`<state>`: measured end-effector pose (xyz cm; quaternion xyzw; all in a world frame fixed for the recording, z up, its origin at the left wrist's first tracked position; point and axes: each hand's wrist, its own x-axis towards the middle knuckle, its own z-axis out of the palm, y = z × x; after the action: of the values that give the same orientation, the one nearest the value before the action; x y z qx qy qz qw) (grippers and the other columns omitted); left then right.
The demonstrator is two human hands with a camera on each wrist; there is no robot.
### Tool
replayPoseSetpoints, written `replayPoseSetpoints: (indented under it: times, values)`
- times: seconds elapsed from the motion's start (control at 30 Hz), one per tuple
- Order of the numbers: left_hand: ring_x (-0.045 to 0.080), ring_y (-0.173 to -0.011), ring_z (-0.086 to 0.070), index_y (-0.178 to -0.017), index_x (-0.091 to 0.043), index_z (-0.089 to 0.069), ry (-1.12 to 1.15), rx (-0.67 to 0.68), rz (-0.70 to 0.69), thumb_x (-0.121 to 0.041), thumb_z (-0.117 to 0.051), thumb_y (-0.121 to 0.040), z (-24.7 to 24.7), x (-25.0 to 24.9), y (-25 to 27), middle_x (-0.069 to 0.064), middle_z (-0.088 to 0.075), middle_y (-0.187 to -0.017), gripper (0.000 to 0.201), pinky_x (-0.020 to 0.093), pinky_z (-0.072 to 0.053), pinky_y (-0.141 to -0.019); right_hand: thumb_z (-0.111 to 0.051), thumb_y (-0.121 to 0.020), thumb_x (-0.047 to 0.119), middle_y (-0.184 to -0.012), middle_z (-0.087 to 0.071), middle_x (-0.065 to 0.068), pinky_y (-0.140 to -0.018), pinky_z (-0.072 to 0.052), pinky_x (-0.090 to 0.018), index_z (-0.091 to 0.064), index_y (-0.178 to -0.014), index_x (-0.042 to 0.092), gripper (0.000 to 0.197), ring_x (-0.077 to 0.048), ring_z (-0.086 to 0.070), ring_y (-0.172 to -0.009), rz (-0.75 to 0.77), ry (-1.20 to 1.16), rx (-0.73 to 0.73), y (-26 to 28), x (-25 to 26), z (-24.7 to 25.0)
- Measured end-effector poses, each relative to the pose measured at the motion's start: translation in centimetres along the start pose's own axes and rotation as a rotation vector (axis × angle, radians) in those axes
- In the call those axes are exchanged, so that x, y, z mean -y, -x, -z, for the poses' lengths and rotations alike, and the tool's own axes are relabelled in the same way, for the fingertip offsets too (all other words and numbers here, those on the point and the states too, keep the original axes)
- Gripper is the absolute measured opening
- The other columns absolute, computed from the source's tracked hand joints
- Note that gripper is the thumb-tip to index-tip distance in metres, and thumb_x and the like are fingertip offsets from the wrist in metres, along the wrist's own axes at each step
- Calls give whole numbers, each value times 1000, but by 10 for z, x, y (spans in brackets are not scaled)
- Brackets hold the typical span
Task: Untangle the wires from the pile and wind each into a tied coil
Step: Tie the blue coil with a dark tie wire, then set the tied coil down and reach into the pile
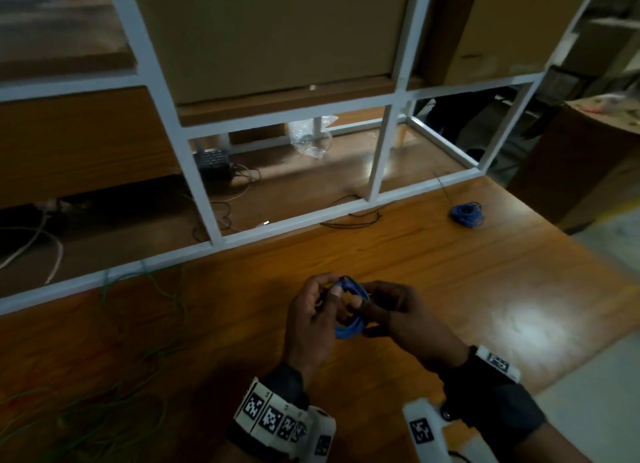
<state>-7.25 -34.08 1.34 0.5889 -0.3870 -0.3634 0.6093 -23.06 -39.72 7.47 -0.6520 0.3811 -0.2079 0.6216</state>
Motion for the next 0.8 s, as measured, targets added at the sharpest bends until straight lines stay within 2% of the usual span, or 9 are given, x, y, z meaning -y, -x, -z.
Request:
replayPoseSetpoints:
  times: [0.07, 0.13, 0.23, 0.27, 0.4, 0.5, 0.57, 0.7, 0.8]
  values:
    - [19, -84, -71, -111, -32, -63, -9, 1, -2, -38, -57, -96, -22, -2, -4, -1, -72, -98, 17, 45, -60, -74, -68, -95, 30, -101, -78, -12, -84, -62, -49, -73, -117, 14, 28, -30, -76, -96, 5, -12, -26, -2, -4, 20]
    - [16, -87, -72, -116, -35, -59, 2, 27, 42, -38, -60, -96, -45, -3, -13, -2, -72, -105, 20, 44, -60, -77, -70, -92, 29, -96, -78, -13, -79, -63, -44, -76, -112, 12, 26, -30, -76, -92, 7, -16, -63, -8, -8, 49]
    - [9, -101, -68, -123, -46, -51, -46, 53, 88, -61, -63, -84, -84, -4, -32, -8, -67, -118, 44, 43, -59, -84, -72, -91, 32, -92, -78, -12, -76, -63, -39, -77, -106, 9, 28, -28, -76, -87, 13, 2, -120, -20, -18, 109]
    - [6, -102, -67, -126, -46, -50, -71, 37, 104, -63, -63, -82, -98, -4, -38, -11, -66, -117, 48, 41, -58, -85, -72, -92, 32, -92, -78, -12, -76, -63, -39, -76, -105, 8, 28, -28, -76, -87, 12, -3, -132, -24, -22, 133]
    - [5, -98, -64, -121, -44, -51, -294, 28, 177, -50, -66, -88, -149, 4, -68, -15, -64, -109, 36, 41, -58, -84, -72, -94, 23, -90, -77, -16, -71, -63, -36, -76, -97, 3, 20, -31, -75, -83, -30, -82, -278, -55, -45, 241]
    - [10, -102, -61, -117, -35, -55, -546, 109, 295, -49, -66, -88, -180, 26, -92, -11, -62, -115, 34, 40, -55, -87, -74, -93, 16, -86, -73, -18, -79, -62, -47, -74, -97, -1, 17, -32, -72, -81, -117, -179, -416, -82, -76, 320]
    - [15, -100, -62, -112, -23, -60, -624, 93, 360, -44, -66, -90, -195, 36, -103, -3, -63, -113, 31, 36, -54, -85, -73, -94, 13, -83, -70, -18, -81, -60, -50, -71, -103, -7, 21, -34, -70, -77, -199, -220, -488, -99, -96, 361]
    - [14, -93, -58, -109, -17, -60, -694, 38, 442, -36, -65, -93, -219, 42, -109, -1, -60, -103, 25, 27, -48, -77, -77, -91, 18, -75, -71, -18, -57, -57, -33, -71, -100, -12, 32, -29, -68, -62, -307, -129, -532, -117, -132, 409]
    - [11, -92, -55, -115, -14, -60, -725, 54, 463, -36, -65, -93, -228, 45, -101, -1, -60, -105, 32, 20, -44, -68, -85, -83, 36, -66, -73, -14, -50, -57, -32, -79, -87, 2, 34, -25, -69, -54, -331, 18, -517, -119, -159, 417]
